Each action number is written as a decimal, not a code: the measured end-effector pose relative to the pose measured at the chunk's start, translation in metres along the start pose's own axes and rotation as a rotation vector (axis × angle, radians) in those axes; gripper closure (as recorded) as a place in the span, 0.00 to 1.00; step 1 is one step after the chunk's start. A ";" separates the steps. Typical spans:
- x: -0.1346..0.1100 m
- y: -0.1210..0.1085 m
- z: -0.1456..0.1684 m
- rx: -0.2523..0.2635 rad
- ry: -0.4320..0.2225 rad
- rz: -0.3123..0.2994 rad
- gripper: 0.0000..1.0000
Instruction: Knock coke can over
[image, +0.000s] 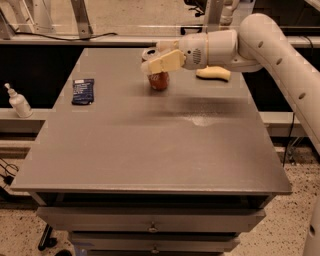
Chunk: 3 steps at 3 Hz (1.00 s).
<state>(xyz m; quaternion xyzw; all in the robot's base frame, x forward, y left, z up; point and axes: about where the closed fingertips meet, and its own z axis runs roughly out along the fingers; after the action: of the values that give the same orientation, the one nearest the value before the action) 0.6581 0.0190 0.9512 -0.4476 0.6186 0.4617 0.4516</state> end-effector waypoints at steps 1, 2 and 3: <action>-0.013 0.035 0.006 -0.096 -0.043 0.050 0.00; -0.013 0.067 0.007 -0.168 -0.055 0.102 0.00; -0.008 0.067 0.002 -0.162 -0.059 0.095 0.00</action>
Offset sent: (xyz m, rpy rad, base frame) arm -0.0743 0.0213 0.0296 0.1277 0.1423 0.1658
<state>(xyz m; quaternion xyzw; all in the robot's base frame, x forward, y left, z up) 0.5951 0.0332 0.9696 -0.4393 0.5860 0.5440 0.4095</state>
